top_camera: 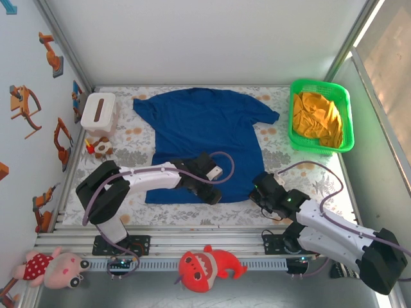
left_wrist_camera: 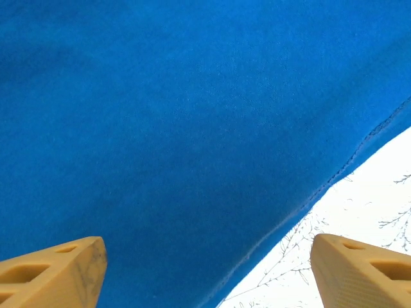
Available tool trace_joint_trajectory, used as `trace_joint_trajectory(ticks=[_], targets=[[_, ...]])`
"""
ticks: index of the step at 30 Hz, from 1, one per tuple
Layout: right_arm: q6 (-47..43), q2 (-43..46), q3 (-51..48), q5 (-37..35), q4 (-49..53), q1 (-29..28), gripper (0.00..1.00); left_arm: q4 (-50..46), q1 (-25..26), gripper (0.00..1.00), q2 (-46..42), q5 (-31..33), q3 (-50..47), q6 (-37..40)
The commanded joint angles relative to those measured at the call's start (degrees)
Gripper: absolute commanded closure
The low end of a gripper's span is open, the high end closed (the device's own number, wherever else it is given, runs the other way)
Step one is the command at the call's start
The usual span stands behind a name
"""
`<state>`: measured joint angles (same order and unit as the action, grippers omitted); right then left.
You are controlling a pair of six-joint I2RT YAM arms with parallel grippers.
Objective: Fold the inside-out t-shirt
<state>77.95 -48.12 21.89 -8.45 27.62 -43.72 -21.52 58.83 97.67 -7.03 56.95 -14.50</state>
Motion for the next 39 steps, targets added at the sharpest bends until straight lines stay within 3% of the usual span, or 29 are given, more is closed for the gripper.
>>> trace_joint_trajectory(ticks=[1,9,11,17,25,30,37,39], targets=[[0.9,0.6,-0.7,-2.1,0.3,0.3,1.00,1.0,0.4,0.27,0.9,1.3,1.6,1.1],[0.6,0.6,-0.8,-2.0,0.4,0.3,1.00,1.6,0.5,0.68,2.2,-0.7,1.3,0.7],[0.6,0.7,-0.9,-2.0,0.4,0.3,1.00,1.6,0.6,0.67,2.2,-1.0,1.2,0.5],[0.6,0.7,-0.8,-1.9,0.4,0.4,1.00,2.0,1.1,0.46,1.1,-1.2,0.8,-0.1],[0.6,0.6,-0.7,-1.8,0.3,0.6,1.00,3.3,1.7,0.47,0.8,-1.6,-0.3,-0.6],[0.6,0.3,-0.4,-1.9,0.3,0.6,1.00,3.8,1.7,0.61,1.5,-2.2,-0.2,-0.9],[0.5,0.0,-0.2,-2.0,0.3,0.6,1.00,4.1,1.7,1.00,1.8,-2.6,0.0,-0.9],[0.5,-0.1,-0.2,-2.0,0.3,0.6,1.00,4.1,1.7,1.00,1.6,-2.5,-0.1,-0.8]])
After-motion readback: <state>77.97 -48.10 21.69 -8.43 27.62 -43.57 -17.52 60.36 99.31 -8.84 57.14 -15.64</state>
